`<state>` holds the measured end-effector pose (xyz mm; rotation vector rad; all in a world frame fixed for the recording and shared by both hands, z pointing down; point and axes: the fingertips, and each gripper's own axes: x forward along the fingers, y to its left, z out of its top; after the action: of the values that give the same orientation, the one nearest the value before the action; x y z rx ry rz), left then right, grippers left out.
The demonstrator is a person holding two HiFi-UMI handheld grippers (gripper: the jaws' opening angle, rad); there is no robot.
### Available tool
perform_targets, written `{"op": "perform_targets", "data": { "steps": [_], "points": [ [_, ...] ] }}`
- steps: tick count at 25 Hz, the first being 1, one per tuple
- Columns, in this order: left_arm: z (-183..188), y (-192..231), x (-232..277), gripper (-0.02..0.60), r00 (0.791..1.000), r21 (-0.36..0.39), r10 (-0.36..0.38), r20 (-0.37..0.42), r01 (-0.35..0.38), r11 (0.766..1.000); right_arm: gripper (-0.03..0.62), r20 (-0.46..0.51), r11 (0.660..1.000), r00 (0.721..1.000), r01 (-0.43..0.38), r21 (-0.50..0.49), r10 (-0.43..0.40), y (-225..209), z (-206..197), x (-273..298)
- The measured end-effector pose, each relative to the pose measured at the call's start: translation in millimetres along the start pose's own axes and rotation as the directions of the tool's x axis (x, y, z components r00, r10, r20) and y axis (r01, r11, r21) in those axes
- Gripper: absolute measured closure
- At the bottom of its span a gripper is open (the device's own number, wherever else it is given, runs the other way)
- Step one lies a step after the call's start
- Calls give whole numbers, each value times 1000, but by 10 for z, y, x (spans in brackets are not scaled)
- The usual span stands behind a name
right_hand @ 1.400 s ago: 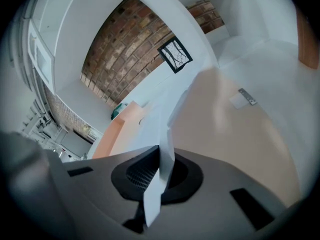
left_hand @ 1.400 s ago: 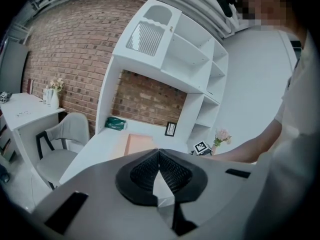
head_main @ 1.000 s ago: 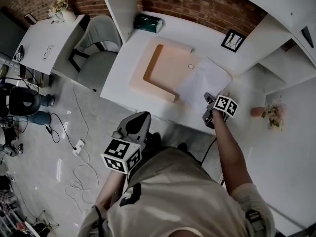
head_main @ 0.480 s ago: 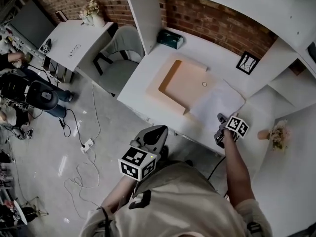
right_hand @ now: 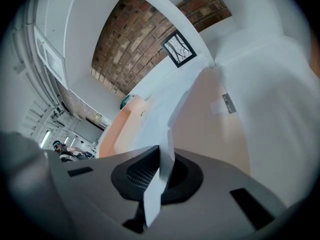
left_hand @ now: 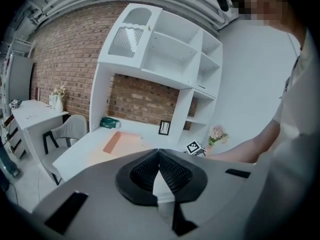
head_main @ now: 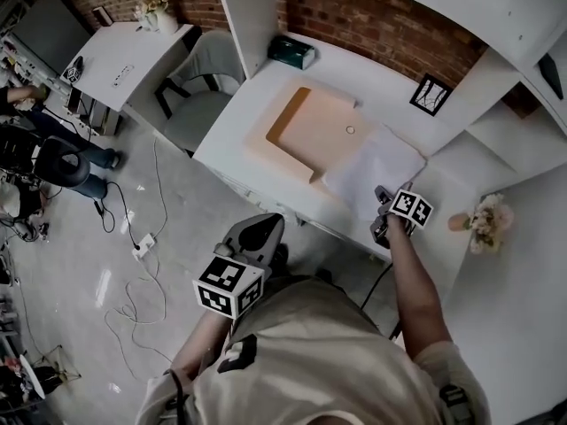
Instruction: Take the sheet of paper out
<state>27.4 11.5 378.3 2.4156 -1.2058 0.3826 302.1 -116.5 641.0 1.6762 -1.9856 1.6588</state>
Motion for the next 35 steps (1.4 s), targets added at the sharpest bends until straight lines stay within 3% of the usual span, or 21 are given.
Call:
{"op": "perform_targets", "data": {
  "steps": [13, 19, 22, 29, 35],
  "points": [
    [-332, -355, -10, 565, 998, -62, 20, -64, -24, 998, 568, -29, 999, 999, -32, -27, 31, -18, -64, -111],
    [-318, -514, 35, 565, 997, -68, 19, -71, -23, 997, 568, -3, 993, 997, -80, 92, 80, -109, 25, -218],
    [-380, -505, 26, 565, 996, -64, 26, -85, -32, 997, 568, 6, 992, 997, -81, 99, 81, -148, 34, -230],
    [-295, -353, -68, 565, 998, -56, 5, -61, -8, 998, 568, 6, 999, 1000, -1, -53, 1, -162, -53, -294],
    [-297, -185, -254, 565, 999, -65, -18, -33, 16, 998, 568, 5, 989, 993, 114, -90, -114, -317, -154, -396]
  ]
}}
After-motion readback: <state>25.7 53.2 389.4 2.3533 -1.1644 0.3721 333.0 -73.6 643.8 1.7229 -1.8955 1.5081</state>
